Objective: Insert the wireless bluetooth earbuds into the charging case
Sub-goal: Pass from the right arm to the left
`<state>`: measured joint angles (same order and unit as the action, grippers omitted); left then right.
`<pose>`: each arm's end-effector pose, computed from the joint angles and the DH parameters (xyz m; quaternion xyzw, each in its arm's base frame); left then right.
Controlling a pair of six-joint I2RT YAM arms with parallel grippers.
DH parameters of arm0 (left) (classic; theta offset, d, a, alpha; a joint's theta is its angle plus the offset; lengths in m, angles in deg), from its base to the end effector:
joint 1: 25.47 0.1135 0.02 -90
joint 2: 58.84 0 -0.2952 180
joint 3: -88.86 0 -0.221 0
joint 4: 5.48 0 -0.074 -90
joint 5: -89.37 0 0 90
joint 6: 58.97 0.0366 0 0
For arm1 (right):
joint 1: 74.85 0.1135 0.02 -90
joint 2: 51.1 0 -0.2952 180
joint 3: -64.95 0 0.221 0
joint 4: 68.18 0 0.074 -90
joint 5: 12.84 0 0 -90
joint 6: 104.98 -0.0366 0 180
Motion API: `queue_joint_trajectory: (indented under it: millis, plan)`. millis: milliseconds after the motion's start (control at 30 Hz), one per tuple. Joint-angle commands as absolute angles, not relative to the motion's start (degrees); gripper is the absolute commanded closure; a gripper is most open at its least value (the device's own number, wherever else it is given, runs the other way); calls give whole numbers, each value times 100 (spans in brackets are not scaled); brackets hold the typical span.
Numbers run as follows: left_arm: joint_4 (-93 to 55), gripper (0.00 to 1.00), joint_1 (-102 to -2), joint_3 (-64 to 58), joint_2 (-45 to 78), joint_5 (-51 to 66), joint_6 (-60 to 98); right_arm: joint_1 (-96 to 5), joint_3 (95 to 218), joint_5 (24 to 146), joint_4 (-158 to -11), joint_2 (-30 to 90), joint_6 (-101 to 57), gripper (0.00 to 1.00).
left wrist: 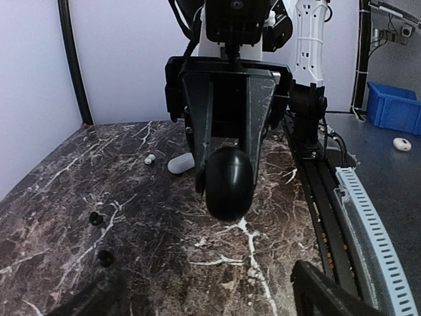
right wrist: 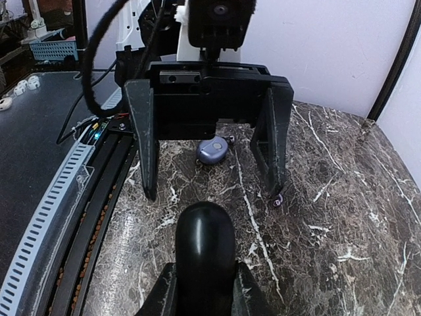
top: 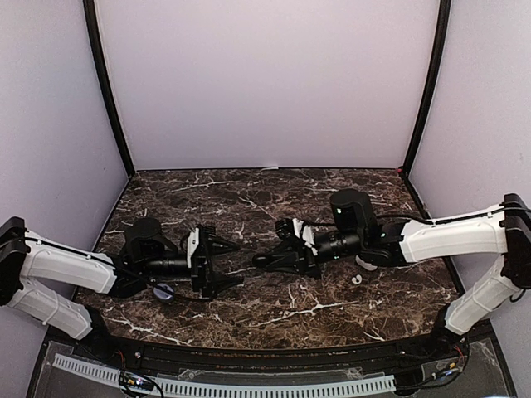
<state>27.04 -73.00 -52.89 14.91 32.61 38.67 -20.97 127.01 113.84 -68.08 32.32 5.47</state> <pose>0.1350 -0.1771 0.2631 0.4963 0.5248 -0.4200 0.5494 0.1523 0.2458 0.2888 -0.6149 0.5170 0.4029 0.4385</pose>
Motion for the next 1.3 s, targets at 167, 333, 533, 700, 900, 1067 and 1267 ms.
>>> queue_joint_trajectory:
  millis: [167, 333, 533, 700, 900, 1067, 1267]
  plan:
    - [2780, 43, -7361, -4943, 1770, 3442, 4341, -1800, 13106, 10913, -6659, 3676, 358, 88]
    - [2923, 39, -7380, -5009, 1753, 3362, 4307, -1751, 13182, 10852, -6561, 3812, 352, 88]
    - [2873, 43, -7389, -4977, 1807, 3389, 4318, -1713, 13248, 10753, -6518, 3911, 348, 88]
    - [2816, 53, -7390, -4929, 1872, 3383, 4313, -1678, 13271, 10721, -6482, 3968, 348, 88]
    - [2713, 61, -7390, -4848, 1919, 3430, 4333, -1667, 13295, 10739, -6441, 3983, 355, 88]
    - [2656, 78, -7395, -4830, 1929, 3481, 4398, -1658, 13308, 10742, -6428, 3989, 357, 87]
    - [2704, 84, -7390, -4875, 1925, 3470, 4421, -1658, 13273, 10634, -6502, 3922, 356, 65]
